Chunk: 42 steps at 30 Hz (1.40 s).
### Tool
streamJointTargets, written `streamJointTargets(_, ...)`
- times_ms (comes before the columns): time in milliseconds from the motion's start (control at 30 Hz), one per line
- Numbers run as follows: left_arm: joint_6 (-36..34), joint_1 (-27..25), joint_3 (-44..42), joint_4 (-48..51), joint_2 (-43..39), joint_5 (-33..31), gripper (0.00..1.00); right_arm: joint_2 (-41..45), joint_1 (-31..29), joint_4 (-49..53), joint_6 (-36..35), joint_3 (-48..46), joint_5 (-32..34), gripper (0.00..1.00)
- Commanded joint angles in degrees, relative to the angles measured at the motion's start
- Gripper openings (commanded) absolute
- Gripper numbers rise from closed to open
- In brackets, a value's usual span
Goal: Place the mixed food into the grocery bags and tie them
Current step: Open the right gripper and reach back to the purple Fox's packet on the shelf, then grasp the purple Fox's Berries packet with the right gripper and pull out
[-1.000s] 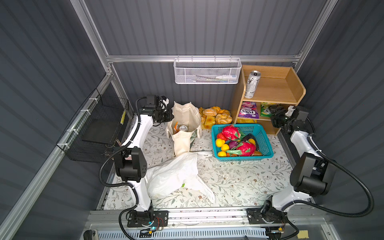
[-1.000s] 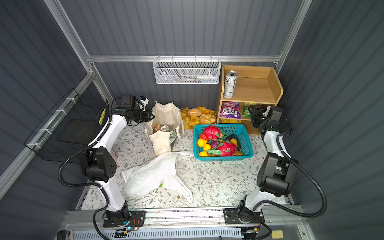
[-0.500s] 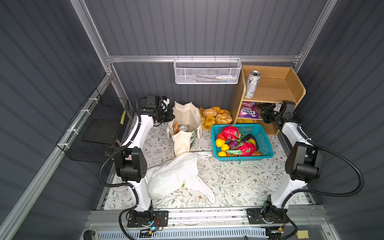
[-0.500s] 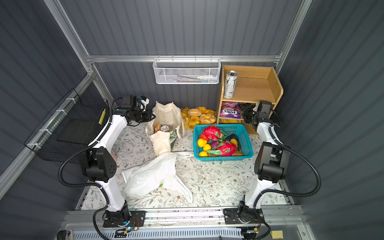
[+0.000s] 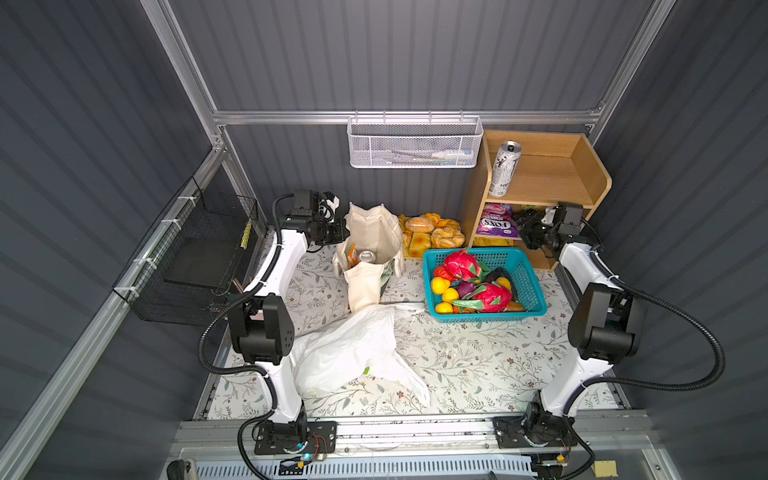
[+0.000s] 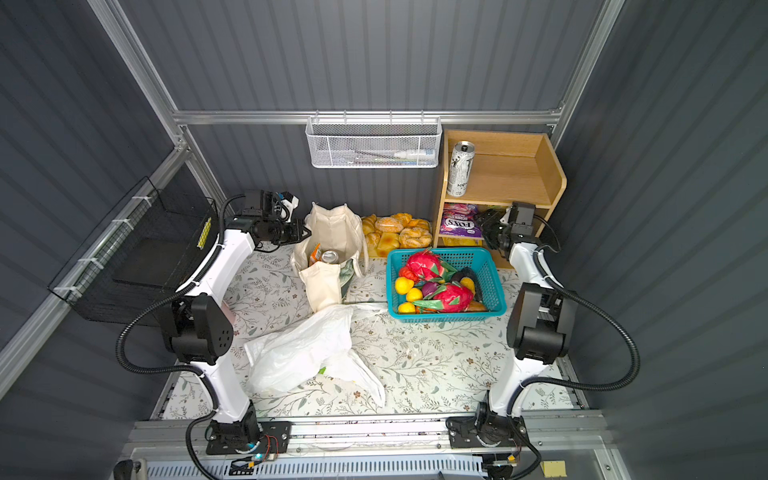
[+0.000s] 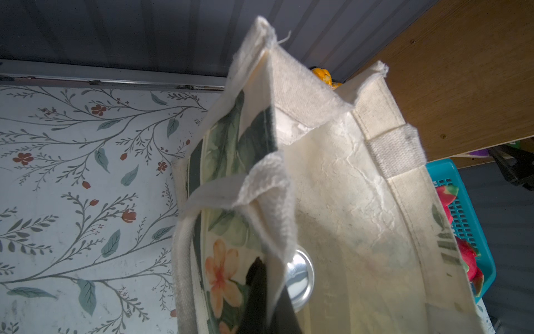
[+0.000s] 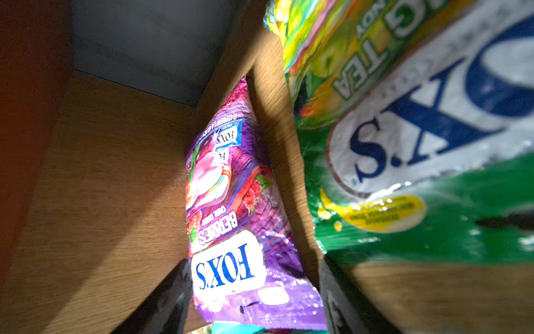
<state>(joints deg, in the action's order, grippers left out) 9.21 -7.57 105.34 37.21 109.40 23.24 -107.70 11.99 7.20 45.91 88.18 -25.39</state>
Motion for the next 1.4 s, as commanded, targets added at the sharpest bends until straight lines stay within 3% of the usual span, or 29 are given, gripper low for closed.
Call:
streamJointTargets(0, 0.1, -0.5, -0.1, 0.9, -1.6, 1.6, 0.0, -2.9, -0.3, 4.6, -3.3, 2.7, -0.4, 0.71)
streamJointTargets(233, 0.3, -0.6, 0.3, 1.0, -1.3, 1.2, 0.0, -5.9, -2.0, 0.5, -0.9, 4.9, -8.4, 0.66)
streamJointTargets(500, 0.4, -0.6, 0.6, 1.2, -1.1, 1.1, 0.0, -6.8, -2.4, -14.4, 9.3, 1.7, -14.3, 0.43)
streamJointTargets(700, 0.4, -0.6, 0.5, 1.4, -1.0, 0.8, 0.0, -9.4, -3.3, -17.0, 13.1, 3.7, -15.2, 0.46)
streamJointTargets(800, 0.5, -0.6, 0.4, 1.3, -1.1, 0.6, 0.0, -10.2, -4.2, -16.1, 13.0, 5.2, -15.5, 0.43)
streamJointTargets(933, 0.5, -0.6, 0.4, 1.4, -1.0, 0.4, 0.0, -9.5, -4.4, -16.5, 13.1, 4.4, -15.3, 0.32)
streamJointTargets(1167, -0.1, -0.6, 1.2, 2.2, -0.5, -0.7, 0.0, -4.3, -3.5, -17.9, 13.5, -0.1, -15.3, 0.02)
streamJointTargets(1367, -0.4, -0.6, 1.2, 2.5, 0.0, -1.1, 0.0, 3.3, -2.2, -22.1, 15.6, -7.2, -15.8, 0.0)
